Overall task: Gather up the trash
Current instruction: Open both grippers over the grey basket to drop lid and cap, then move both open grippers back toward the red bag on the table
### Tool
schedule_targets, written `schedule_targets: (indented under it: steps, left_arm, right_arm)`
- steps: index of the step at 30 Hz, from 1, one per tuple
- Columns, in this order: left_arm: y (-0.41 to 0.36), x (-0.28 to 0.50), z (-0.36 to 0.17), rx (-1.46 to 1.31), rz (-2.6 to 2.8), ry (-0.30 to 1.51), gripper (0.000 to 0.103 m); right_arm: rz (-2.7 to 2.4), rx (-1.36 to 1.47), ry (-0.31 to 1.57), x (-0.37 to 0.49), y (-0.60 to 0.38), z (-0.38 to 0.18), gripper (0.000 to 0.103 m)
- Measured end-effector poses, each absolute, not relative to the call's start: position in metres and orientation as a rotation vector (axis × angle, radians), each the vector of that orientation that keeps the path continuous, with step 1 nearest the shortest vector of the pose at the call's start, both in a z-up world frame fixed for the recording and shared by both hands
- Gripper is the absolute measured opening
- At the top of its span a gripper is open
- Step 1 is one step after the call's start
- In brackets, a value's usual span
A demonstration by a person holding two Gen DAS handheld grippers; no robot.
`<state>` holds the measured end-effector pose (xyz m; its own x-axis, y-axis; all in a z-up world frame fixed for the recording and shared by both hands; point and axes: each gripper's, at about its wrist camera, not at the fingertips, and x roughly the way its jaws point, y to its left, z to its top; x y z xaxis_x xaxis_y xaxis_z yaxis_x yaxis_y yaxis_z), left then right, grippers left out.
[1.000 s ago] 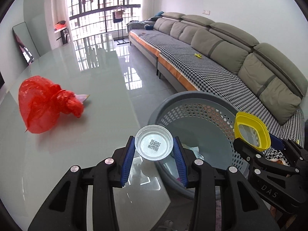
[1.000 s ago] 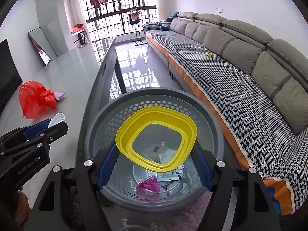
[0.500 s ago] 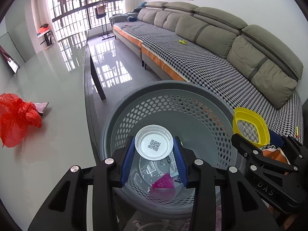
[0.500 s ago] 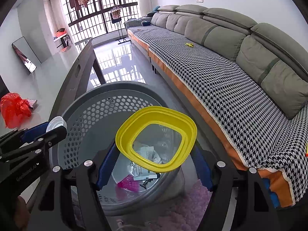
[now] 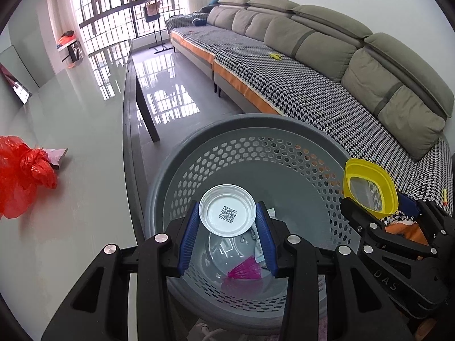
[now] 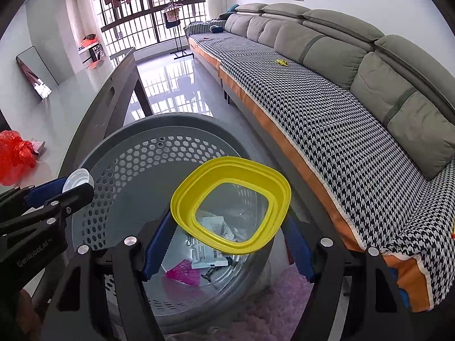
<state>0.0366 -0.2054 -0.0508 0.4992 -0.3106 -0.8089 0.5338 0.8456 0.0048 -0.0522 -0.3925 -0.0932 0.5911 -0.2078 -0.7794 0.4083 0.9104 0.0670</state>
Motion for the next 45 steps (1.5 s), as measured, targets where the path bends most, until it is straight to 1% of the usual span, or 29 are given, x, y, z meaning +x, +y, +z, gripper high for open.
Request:
schedule_targets:
  steps: [13,15,17,19,45]
  left_arm:
    - [-0.205,0.039,-0.055,0.243,-0.495,0.931,0.041]
    - [-0.204,0.039,-0.054,0.24,-0.491,0.926,0.049]
    - [-0.204,0.038,-0.051,0.237,-0.487,0.915,0.06]
    - [-0.203,0.039,-0.049,0.237,-0.48,0.908,0.064]
    - [-0.175,0.038,-0.03,0.188,-0.434,0.875,0.068]
  right_arm:
    - [-0.352,0.232,0.852,-0.05,-0.39,-0.089,0.071]
    - [-0.346,0.228,0.846,-0.05,-0.389,-0.087,0.071]
    - [-0.338,0.227,0.841,-0.049,-0.388,-0.085,0.072]
    - [-0.334,0.224,0.845,-0.049,-0.388,-0.085,0.072]
    - [-0.307,0.217,0.828,-0.05,-0.376,-0.072,0.072]
